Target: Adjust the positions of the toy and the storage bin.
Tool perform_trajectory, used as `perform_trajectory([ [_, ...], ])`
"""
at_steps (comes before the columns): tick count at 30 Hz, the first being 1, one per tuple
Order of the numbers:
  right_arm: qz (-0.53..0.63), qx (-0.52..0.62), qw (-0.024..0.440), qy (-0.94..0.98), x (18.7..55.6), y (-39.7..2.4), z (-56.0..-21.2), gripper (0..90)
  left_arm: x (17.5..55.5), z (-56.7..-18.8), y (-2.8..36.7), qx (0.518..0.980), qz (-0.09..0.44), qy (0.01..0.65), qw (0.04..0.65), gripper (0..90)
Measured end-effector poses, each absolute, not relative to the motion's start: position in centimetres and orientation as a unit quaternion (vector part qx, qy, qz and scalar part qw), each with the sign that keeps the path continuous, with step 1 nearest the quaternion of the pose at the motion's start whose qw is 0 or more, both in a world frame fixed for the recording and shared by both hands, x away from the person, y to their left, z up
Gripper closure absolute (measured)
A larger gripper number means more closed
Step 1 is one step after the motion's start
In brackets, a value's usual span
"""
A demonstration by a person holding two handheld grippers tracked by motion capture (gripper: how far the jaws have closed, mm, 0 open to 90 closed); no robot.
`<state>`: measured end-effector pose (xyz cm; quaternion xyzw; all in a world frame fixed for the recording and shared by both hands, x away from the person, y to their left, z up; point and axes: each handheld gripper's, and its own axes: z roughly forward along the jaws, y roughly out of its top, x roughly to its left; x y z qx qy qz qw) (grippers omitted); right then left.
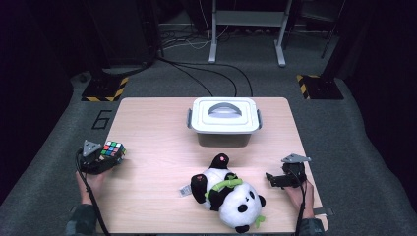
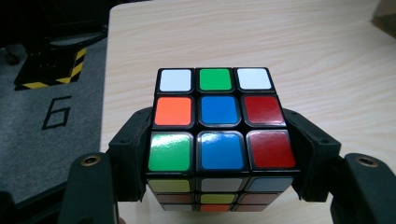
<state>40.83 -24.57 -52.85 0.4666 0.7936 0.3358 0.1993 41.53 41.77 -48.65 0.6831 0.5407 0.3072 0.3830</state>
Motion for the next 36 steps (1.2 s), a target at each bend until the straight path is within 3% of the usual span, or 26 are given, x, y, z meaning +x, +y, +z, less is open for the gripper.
perform_trajectory([
  [15, 0.336, 0.468, 0.200, 0.793, 40.8, -24.6, -52.8, 2.1, 45.1, -50.2, 43.2, 0.665, 0.320, 0.572, 0.358, 34.1],
  [33, 0.336, 0.470, 0.200, 0.792, 40.8, -24.6, -52.9, 2.1, 46.0, -51.2, 43.1, 0.660, 0.322, 0.581, 0.351, 33.8],
  [36, 0.335, 0.470, 0.201, 0.791, 40.8, -24.6, -52.8, 2.1, 45.3, -50.5, 43.2, 0.643, 0.336, 0.585, 0.362, 26.6],
])
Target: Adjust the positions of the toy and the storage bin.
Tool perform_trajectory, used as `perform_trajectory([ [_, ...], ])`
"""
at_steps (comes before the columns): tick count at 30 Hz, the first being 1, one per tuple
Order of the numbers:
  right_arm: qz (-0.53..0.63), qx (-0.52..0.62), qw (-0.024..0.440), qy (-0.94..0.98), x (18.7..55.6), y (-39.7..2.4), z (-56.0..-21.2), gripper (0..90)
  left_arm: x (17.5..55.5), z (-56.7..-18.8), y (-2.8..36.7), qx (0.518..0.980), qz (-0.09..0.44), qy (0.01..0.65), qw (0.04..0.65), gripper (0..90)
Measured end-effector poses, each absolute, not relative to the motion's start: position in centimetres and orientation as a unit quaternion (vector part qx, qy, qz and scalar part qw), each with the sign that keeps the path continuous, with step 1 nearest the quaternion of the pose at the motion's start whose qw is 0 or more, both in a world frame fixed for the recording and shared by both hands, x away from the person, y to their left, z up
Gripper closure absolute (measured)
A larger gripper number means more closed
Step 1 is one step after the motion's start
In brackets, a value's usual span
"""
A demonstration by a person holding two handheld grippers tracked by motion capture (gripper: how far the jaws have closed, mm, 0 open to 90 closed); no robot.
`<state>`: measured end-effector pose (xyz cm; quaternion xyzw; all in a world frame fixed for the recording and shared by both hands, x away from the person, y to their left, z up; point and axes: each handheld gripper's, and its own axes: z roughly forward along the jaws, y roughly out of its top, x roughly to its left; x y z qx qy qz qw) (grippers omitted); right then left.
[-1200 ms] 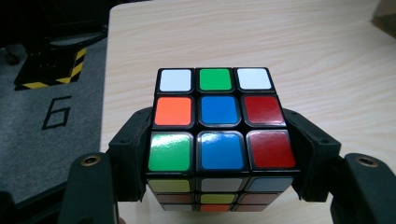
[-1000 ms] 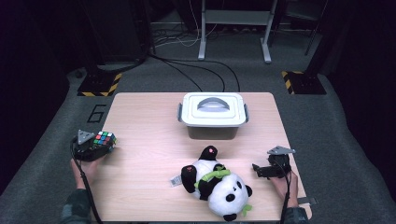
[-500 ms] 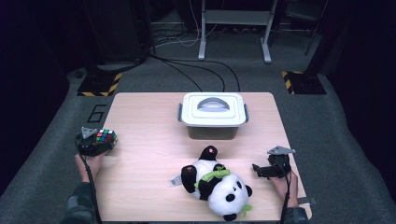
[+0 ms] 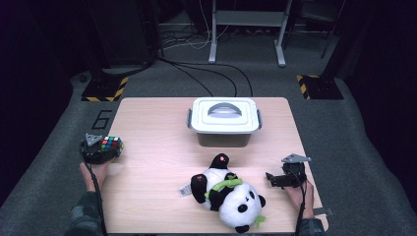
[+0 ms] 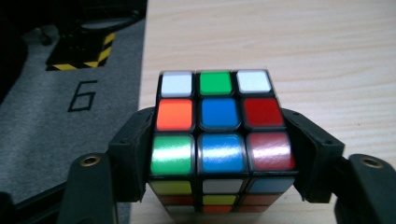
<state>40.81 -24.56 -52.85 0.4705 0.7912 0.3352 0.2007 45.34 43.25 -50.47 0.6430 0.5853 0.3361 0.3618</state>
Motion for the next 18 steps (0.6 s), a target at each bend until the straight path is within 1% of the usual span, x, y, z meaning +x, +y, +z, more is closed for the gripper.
perform_trajectory([
  [4, 0.336, 0.470, 0.199, 0.791, 40.8, -24.6, -52.8, 2.1, 43.9, -48.6, 43.2, 0.646, 0.327, 0.580, 0.373, 17.6],
  [6, 0.336, 0.470, 0.199, 0.791, 40.8, -24.6, -52.9, 2.1, 43.2, -47.9, 42.8, 0.649, 0.322, 0.575, 0.381, 15.6],
  [8, 0.336, 0.470, 0.198, 0.792, 40.8, -24.6, -52.8, 2.1, 42.3, -47.2, 42.1, 0.655, 0.310, 0.569, 0.388, 15.0],
  [9, 0.336, 0.470, 0.198, 0.791, 40.8, -24.6, -52.8, 2.1, 42.1, -47.0, 41.7, 0.652, 0.308, 0.570, 0.394, 14.9],
  [11, 0.336, 0.470, 0.199, 0.791, 40.8, -24.6, -52.9, 2.1, 41.5, -46.4, 40.9, 0.661, 0.305, 0.559, 0.396, 14.7],
  [18, 0.336, 0.470, 0.199, 0.791, 40.8, -24.6, -52.8, 2.1, 39.8, -45.1, 37.4, 0.685, 0.292, 0.532, 0.403, 9.7],
])
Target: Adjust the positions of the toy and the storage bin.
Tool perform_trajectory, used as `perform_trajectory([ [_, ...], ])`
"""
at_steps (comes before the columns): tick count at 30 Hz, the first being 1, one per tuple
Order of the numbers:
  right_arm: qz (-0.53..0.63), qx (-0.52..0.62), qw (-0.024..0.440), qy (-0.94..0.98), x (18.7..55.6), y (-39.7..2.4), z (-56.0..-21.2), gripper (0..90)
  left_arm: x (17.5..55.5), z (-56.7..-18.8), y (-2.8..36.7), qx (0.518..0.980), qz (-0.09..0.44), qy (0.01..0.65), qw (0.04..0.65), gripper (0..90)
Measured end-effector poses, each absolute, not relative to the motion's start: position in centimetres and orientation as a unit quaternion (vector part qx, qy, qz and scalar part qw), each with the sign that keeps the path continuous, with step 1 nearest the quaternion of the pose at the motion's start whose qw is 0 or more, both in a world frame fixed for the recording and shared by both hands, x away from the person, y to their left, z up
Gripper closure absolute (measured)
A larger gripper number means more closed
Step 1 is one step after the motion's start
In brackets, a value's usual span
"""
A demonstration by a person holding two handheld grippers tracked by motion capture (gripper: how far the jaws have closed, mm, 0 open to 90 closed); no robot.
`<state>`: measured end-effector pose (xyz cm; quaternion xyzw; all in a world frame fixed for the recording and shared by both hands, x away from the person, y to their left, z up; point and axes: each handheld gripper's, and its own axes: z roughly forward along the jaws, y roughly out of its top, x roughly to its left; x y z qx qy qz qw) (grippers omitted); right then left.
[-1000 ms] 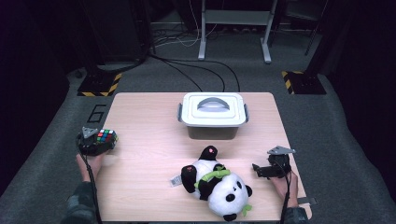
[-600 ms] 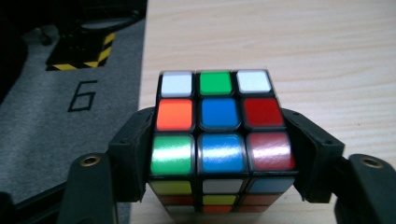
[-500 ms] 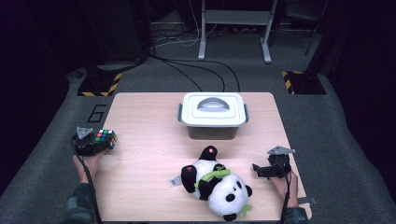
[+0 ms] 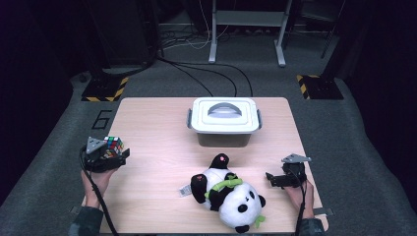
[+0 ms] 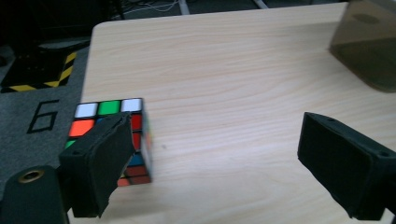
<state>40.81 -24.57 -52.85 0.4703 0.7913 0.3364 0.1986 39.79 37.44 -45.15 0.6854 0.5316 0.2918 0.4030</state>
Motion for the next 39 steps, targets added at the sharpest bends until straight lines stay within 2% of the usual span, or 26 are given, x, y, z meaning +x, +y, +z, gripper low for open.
perform_trajectory([
  [9, 0.337, 0.469, 0.199, 0.792, 40.8, -24.6, -52.9, 2.2, 38.7, -44.4, 34.0, 0.714, 0.265, 0.501, 0.410, 6.1],
  [12, 0.336, 0.469, 0.197, 0.793, 40.8, -24.6, -52.8, 2.2, 38.3, -44.2, 32.7, 0.729, 0.256, 0.486, 0.407, 1.3],
  [29, 0.336, 0.469, 0.198, 0.792, 40.8, -24.6, -52.8, 2.3, 35.7, -41.4, 23.7, 0.790, 0.221, 0.370, 0.436, 0.0],
  [39, 0.335, 0.470, 0.199, 0.792, 40.8, -24.6, -52.8, 2.5, 34.3, -40.5, 18.7, 0.809, 0.193, 0.322, 0.452, 0.0],
])
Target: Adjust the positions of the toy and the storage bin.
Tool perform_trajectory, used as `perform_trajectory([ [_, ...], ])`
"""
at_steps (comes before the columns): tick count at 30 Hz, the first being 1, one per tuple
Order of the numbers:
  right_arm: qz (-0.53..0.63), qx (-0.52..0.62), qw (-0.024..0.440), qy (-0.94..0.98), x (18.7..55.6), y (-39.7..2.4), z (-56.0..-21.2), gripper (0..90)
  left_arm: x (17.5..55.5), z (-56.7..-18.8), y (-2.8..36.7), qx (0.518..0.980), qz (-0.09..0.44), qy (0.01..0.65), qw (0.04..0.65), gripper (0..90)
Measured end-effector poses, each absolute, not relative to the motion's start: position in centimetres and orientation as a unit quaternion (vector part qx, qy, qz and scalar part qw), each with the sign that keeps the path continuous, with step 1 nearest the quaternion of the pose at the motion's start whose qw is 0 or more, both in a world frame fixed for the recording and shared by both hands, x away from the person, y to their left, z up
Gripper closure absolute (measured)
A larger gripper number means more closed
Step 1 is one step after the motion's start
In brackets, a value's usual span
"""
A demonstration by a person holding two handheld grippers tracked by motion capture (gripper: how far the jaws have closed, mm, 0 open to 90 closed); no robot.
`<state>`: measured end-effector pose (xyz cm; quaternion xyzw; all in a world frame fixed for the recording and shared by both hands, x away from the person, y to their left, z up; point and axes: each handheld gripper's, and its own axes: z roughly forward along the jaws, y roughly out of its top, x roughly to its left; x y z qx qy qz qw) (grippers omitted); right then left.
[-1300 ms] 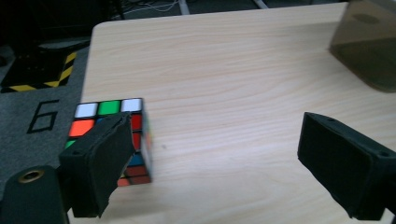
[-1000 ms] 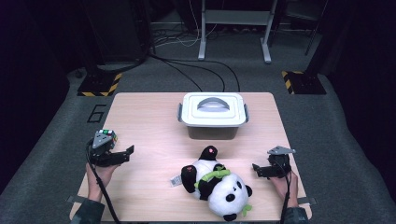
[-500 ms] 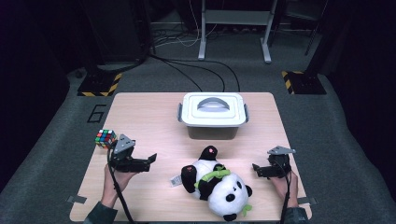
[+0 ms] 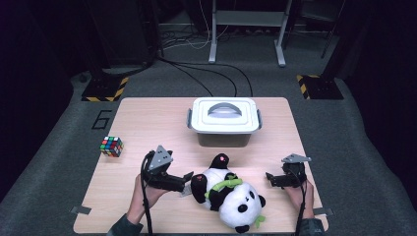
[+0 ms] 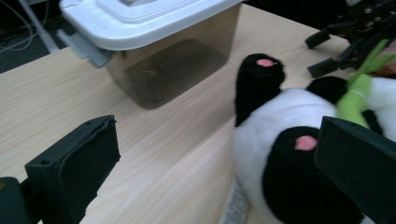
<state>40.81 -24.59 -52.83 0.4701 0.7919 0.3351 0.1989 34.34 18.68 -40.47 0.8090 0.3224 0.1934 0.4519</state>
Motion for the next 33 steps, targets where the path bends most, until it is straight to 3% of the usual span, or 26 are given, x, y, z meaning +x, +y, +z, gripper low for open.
perform_trajectory([
  [18, 0.336, 0.468, 0.201, 0.792, 40.8, -24.6, -52.8, 2.6, 33.4, -40.9, 11.5, 0.858, 0.154, 0.250, 0.421, 3.6],
  [24, 0.337, 0.468, 0.201, 0.792, 40.8, -24.6, -52.8, 2.7, 33.1, -41.3, 9.7, 0.871, 0.144, 0.229, 0.410, 17.6],
  [33, 0.337, 0.468, 0.201, 0.792, 40.8, -24.6, -52.8, 2.7, 32.8, -42.3, 8.1, 0.883, 0.131, 0.217, 0.396, 48.7],
])
